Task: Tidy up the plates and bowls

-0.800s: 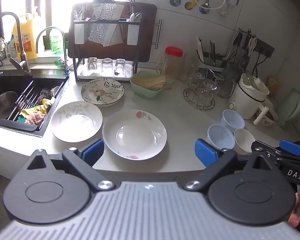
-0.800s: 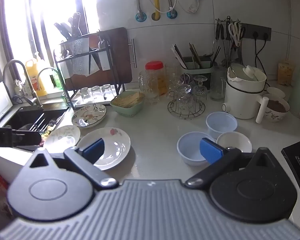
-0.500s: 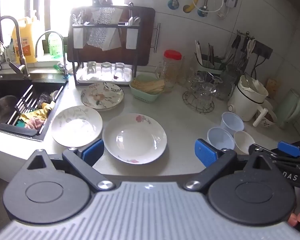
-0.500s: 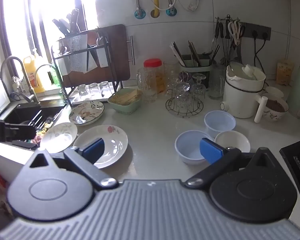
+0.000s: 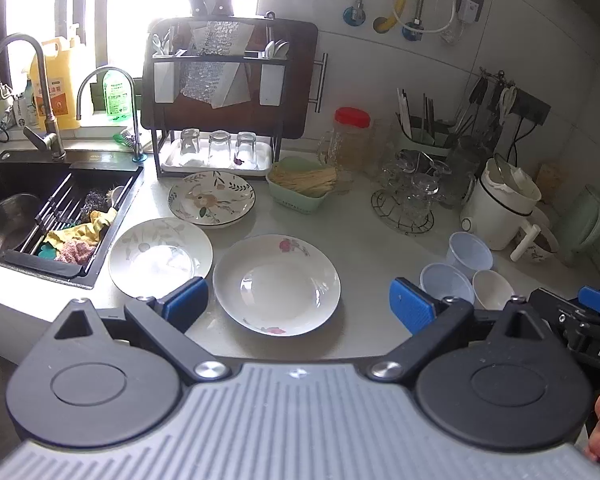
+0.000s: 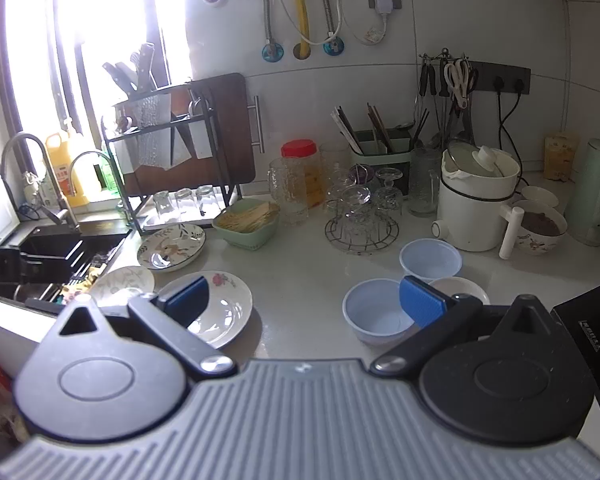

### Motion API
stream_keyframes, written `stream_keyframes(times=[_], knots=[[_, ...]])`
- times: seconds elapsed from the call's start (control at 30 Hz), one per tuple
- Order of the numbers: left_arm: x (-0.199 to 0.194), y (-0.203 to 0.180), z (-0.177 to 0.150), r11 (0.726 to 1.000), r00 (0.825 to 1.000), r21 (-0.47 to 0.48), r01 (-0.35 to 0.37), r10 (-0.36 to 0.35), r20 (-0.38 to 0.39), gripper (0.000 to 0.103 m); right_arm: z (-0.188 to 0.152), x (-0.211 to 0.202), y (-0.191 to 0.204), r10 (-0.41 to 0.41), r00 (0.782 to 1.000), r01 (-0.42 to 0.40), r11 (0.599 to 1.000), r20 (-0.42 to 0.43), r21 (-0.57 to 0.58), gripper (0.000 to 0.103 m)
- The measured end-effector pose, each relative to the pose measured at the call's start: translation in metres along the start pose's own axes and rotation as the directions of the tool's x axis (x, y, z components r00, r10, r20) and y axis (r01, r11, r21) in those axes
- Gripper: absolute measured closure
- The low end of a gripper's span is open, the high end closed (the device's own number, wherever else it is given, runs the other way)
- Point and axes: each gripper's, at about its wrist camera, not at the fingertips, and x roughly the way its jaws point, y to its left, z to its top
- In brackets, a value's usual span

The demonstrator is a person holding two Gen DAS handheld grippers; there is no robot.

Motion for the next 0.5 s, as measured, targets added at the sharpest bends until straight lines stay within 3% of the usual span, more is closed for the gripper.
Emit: stream_keyframes(times=[0.5], knots=[[-0.0077,-0.0057,-0.0037,1.0,1.0,-0.012,0.028,-0.028,-0.006,0.004,-0.0043,-0.0059,-0.0034,-0.002,1.0,0.002,1.0,-0.008,0.017,0.0]])
